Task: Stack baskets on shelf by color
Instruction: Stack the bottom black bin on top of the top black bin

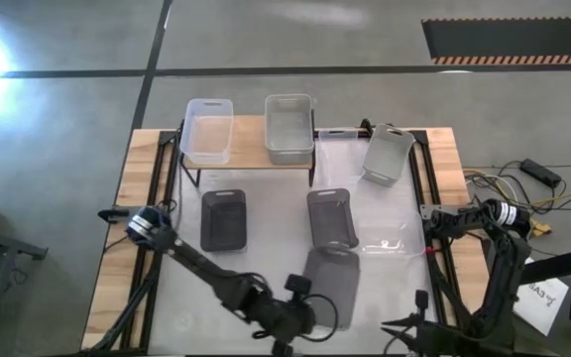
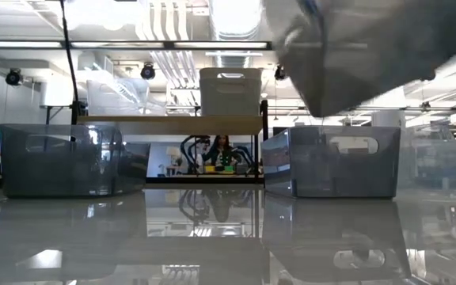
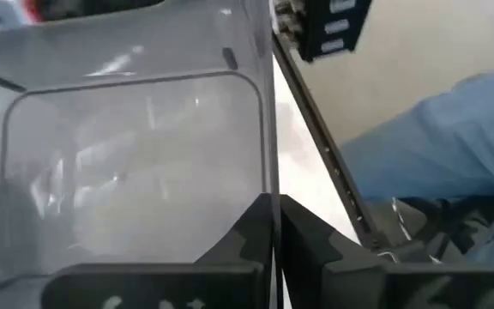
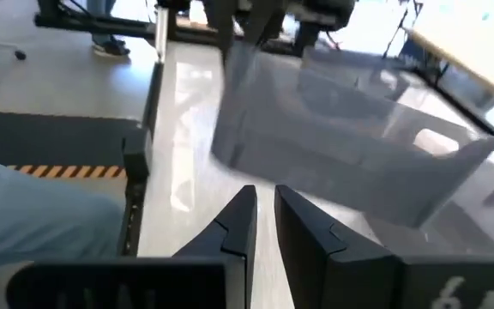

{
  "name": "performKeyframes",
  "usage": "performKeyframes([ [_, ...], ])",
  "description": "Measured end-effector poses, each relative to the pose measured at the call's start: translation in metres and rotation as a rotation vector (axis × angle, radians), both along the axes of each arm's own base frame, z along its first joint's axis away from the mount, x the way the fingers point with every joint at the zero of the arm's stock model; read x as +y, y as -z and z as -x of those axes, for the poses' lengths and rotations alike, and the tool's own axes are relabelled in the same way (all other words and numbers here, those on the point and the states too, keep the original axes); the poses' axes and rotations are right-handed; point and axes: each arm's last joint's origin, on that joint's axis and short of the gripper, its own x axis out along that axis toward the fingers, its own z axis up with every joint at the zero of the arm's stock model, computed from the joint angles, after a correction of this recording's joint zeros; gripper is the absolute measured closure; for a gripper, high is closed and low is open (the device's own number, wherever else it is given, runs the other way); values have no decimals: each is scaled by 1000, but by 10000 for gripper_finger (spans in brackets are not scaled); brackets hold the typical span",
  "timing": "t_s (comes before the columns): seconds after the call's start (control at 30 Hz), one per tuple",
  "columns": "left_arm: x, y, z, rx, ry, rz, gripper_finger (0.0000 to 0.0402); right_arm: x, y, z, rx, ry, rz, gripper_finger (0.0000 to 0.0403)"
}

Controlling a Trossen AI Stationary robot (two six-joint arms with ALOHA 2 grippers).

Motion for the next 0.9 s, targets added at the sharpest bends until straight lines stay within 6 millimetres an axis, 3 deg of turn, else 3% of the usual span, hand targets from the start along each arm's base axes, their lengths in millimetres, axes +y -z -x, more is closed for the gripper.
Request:
performKeyframes([
  [0.23, 8, -47, 57, 69, -102, -54, 402, 3, 3, 10, -54, -22, 32, 365],
  [0.43, 34, -62, 100, 224, -288, -113, 402, 6, 14, 9, -44, -22, 66, 365],
  [0.6, 58, -55, 124, 372, -411, -200, 402, 8, 21, 9, -39, -23, 86, 365],
  [0.9, 99, -10, 154, 547, -589, -334, 401, 10, 27, 9, -34, -24, 105, 365],
])
